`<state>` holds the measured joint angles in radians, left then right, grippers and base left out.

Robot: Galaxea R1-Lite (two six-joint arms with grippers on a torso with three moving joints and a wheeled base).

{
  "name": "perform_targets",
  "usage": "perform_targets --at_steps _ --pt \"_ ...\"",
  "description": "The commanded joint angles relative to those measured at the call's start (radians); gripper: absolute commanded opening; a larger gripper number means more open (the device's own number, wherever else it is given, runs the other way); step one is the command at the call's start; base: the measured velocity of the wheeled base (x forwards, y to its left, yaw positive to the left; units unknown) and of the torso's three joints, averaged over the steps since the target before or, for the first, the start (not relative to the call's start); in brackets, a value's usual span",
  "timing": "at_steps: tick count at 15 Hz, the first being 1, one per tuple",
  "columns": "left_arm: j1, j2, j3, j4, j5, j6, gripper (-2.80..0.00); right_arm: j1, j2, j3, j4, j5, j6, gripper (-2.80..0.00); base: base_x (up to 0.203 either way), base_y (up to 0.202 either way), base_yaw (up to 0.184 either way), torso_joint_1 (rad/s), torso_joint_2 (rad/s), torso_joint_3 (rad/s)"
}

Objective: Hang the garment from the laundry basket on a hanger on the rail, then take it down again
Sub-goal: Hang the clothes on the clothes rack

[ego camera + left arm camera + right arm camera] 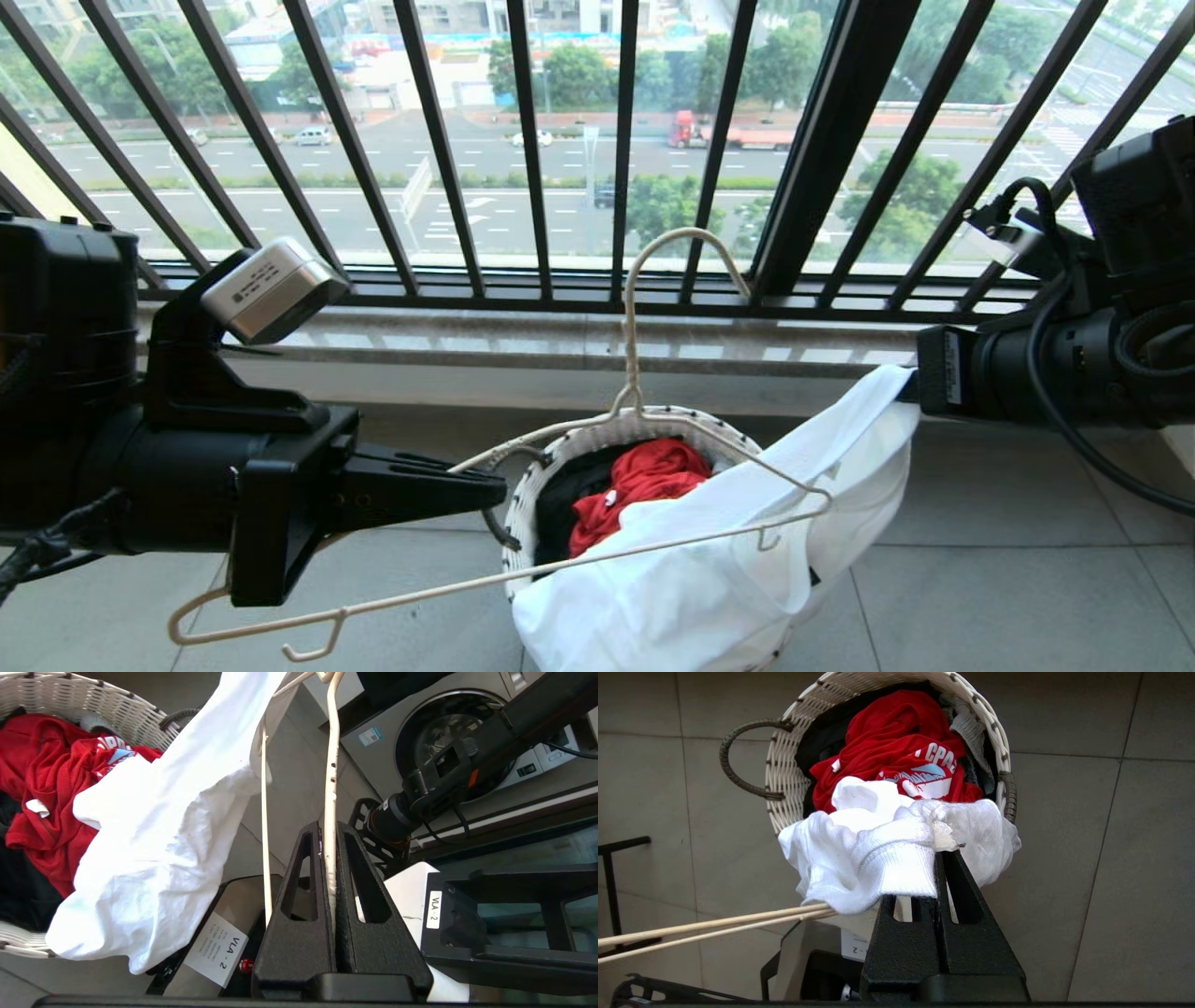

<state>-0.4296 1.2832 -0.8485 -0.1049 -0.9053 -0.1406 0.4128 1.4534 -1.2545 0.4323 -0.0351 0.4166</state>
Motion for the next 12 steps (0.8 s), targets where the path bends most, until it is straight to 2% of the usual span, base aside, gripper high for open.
perform_targets --at_steps 1,9,12 --pt "0.000 -0.025 0.000 -0.004 0.023 -0.002 -2.80 0.003 -0.004 -0.005 0.029 0.000 0.002 -2.80 0.000 0.000 0.000 0.000 0.00 0.000" --pt "0.002 -0.053 0.015 -0.044 0.038 -0.005 -2.80 0.005 0.004 -0.010 0.040 0.001 0.005 -2.80 0.000 0.000 0.000 0.000 0.00 0.000" --pt "0.000 -0.031 0.041 -0.119 0.037 -0.028 -2.80 0.043 0.004 -0.020 0.041 0.001 0.052 -2.80 0.000 0.000 0.000 0.000 0.00 0.000"
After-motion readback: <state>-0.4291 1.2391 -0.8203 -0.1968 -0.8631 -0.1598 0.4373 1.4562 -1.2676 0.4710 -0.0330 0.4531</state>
